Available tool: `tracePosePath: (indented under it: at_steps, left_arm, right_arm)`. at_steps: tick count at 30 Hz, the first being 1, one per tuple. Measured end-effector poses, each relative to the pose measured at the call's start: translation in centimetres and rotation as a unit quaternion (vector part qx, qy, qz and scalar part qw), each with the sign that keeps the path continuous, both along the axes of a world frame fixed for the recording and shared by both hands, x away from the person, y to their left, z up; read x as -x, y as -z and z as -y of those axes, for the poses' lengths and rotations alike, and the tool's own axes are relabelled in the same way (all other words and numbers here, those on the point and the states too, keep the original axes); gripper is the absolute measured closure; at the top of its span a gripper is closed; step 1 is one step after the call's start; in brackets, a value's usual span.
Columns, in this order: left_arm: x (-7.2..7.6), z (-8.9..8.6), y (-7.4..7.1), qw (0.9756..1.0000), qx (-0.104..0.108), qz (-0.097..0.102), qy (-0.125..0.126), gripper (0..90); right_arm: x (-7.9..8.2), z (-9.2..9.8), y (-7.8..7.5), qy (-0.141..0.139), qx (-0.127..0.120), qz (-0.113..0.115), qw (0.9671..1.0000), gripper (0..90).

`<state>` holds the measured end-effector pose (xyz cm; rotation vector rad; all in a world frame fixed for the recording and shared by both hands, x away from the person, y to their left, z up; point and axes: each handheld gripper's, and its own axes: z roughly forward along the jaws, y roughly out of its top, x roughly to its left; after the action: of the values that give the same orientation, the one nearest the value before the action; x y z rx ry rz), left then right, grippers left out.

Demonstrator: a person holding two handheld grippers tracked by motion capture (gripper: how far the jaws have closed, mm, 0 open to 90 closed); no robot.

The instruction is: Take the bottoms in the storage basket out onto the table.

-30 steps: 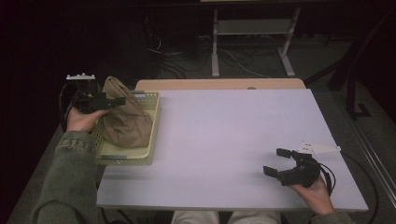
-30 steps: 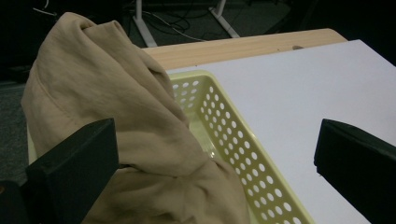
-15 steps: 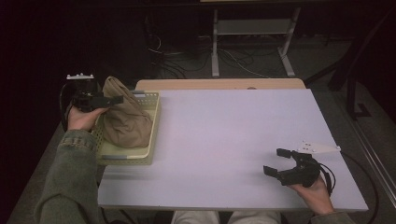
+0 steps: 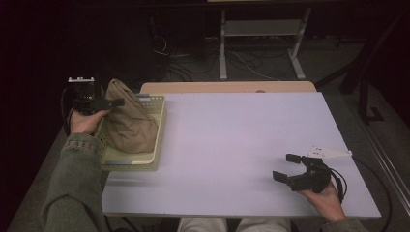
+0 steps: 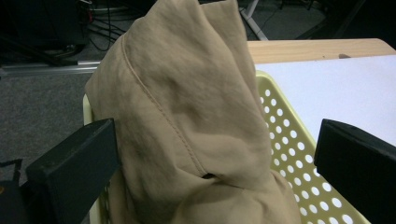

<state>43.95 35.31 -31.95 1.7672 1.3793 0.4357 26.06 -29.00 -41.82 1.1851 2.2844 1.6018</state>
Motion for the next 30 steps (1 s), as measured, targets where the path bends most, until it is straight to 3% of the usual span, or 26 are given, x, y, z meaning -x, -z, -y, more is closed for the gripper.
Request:
tracePosePath:
  at_steps: [4, 8, 20, 25, 30]
  left_arm:
    - [-0.4, 0.0, 0.2, 1.0, -0.004, -0.006, -0.001, 0.0]
    - [-0.6, -0.3, 0.7, 0.9996, -0.016, -0.009, -0.021, 0.0]
    - [-1.0, -0.4, 3.0, 0.9993, 0.005, -0.031, -0.02, 0.0]
    - [-1.3, -0.3, 3.8, 0.9991, 0.004, -0.036, -0.022, 0.0]
    - [-1.5, -0.2, 4.0, 0.9988, 0.01, -0.039, -0.03, 0.0]
  right_arm:
    - [0.0, 0.0, 0.0, 0.0, -0.001, 0.001, 1.0, 0.6]
    - [-0.1, 0.0, 0.0, -0.001, -0.002, 0.0, 1.0, 0.6]
    - [-0.2, -0.2, 0.2, -0.003, 0.004, 0.001, 1.0, 0.6]
    - [-0.2, -0.2, 0.2, -0.003, 0.006, -0.002, 1.0, 0.6]
    - [-0.2, -0.2, 0.2, -0.003, 0.005, -0.001, 1.0, 0.6]
